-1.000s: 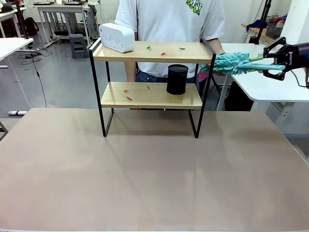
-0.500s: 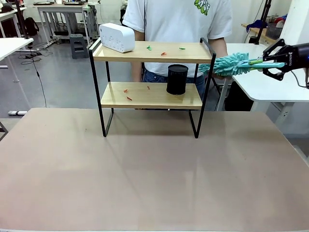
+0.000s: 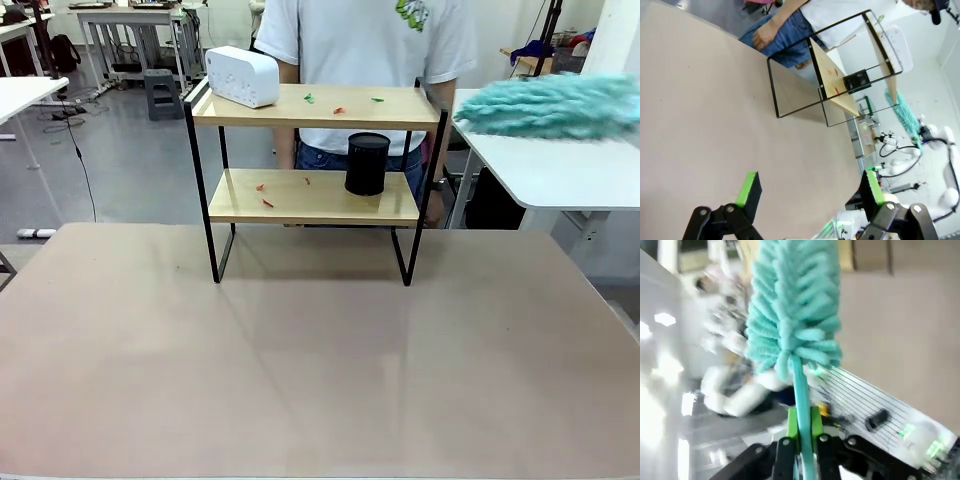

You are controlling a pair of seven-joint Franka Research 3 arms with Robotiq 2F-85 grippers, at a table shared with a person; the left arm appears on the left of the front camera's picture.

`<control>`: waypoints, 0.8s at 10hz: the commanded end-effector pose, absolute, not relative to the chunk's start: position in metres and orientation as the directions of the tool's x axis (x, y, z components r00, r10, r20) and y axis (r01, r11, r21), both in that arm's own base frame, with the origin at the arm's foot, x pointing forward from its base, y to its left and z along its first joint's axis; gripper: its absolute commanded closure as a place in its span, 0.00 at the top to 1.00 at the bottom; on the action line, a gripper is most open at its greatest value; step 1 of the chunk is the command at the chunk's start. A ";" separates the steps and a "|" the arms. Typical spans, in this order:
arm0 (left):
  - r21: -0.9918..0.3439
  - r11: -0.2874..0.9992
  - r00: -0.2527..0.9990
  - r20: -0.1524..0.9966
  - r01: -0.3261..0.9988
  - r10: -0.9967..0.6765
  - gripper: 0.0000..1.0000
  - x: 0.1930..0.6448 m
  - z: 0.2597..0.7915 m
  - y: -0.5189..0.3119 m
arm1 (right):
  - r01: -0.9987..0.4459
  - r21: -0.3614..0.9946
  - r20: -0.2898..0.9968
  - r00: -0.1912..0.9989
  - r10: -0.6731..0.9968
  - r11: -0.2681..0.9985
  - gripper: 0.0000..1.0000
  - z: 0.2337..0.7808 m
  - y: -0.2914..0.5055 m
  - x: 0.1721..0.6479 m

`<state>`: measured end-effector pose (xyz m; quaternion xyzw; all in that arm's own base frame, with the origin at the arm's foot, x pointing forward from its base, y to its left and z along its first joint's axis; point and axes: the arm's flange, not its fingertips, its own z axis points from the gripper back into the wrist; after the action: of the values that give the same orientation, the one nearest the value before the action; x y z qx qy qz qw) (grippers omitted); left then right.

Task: Clean the shelf.
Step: Pick up the Duster from the human.

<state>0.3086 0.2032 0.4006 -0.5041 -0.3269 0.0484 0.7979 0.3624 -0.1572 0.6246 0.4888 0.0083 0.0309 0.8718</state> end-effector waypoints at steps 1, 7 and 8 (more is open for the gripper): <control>-0.831 0.482 0.767 0.495 0.279 0.409 1.00 0.310 0.399 0.202 | -0.278 0.695 0.167 0.959 0.228 0.663 0.00 0.605 -0.170 0.275; -0.831 0.482 0.767 0.495 0.279 0.409 1.00 0.310 0.399 0.202 | -0.328 0.688 0.140 0.935 0.324 0.647 0.00 0.607 -0.189 0.216; -0.831 0.482 0.767 0.495 0.279 0.409 1.00 0.310 0.399 0.202 | -0.328 0.688 0.140 0.935 0.324 0.647 0.00 0.607 -0.189 0.216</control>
<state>0.3086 0.2034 0.3999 -0.5043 -0.3263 0.0488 0.7980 0.2121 -0.1901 0.5997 0.3755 -0.0057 0.1879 0.9076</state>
